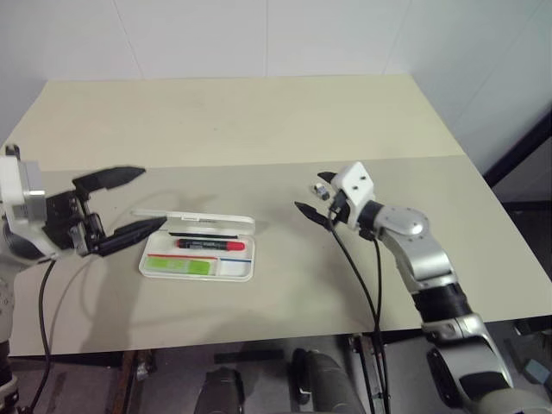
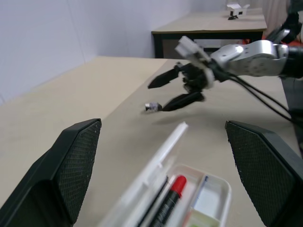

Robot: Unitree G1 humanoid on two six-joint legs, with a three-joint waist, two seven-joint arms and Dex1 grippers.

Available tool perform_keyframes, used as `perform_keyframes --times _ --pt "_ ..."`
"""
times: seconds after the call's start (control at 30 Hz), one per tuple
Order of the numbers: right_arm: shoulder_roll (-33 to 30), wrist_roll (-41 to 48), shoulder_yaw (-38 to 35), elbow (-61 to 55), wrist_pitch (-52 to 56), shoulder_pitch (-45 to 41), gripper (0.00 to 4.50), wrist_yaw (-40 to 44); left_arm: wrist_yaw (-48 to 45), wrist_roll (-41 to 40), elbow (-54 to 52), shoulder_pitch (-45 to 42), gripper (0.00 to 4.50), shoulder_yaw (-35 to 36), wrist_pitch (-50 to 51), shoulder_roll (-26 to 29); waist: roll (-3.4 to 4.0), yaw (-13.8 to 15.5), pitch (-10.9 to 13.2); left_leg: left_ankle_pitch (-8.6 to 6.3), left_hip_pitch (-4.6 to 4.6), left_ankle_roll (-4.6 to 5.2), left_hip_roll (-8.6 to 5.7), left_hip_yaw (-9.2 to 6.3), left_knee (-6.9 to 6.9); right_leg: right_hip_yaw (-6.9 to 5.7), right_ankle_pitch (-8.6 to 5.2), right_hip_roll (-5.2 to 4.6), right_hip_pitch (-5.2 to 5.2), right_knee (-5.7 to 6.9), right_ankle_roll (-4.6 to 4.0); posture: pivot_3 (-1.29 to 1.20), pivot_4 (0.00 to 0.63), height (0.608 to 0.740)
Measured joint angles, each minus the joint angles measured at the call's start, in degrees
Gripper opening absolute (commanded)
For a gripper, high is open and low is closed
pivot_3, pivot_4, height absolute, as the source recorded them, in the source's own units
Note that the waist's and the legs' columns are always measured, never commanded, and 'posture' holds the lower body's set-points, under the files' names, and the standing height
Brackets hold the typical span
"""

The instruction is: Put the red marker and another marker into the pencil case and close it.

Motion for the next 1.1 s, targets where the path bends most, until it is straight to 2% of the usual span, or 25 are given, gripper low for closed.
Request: perform_keyframes --times 0.2,0.47,0.83,1.1 --pt "2.4 -4.1 0.3 12.2 -0.7 -6.2 4.5 -4.6 -5.0 -1.9 0.8 4.4 4.47 2.5 3.3 1.7 0.03 0.1 0.0 -0.01 -0.02 0.0 0.0 -0.03 -0.04 -0.02 -0.03 -0.05 -0.01 -0.01 -0.05 0.0 0.15 0.74" --pt "2.5 -4.6 -1.2 13.8 -3.7 -5.6 4.5 -7.7 -10.3 -1.8 2.3 4.8 4.47 2.5 3.0 2.7 0.03 -0.7 0.0 -0.03 -0.02 -0.01 0.02 -0.04 -0.06 -0.03 -0.03 -0.06 -0.01 -0.01 -0.05 0.0 0.15 0.74" --pt "3.2 -4.3 -2.5 13.9 6.6 -5.5 4.5 -8.7 -11.1 -0.5 4.6 0.6 4.47 1.3 0.4 2.7 -0.01 -1.3 0.0 -0.02 0.05 -0.02 0.05 -0.03 -0.06 -0.01 -0.03 -0.07 0.0 0.04 -0.06 0.0 0.15 0.74" --pt "6.5 -2.3 -5.0 22.1 10.3 -11.0 4.5 -9.0 -11.1 -0.1 4.6 -0.4 4.47 0.4 0.1 2.6 -0.3 -2.8 -0.2 0.12 0.22 -0.08 0.07 -0.11 -0.03 0.1 0.08 -0.09 0.09 0.13 -0.08 0.0 0.15 0.74"
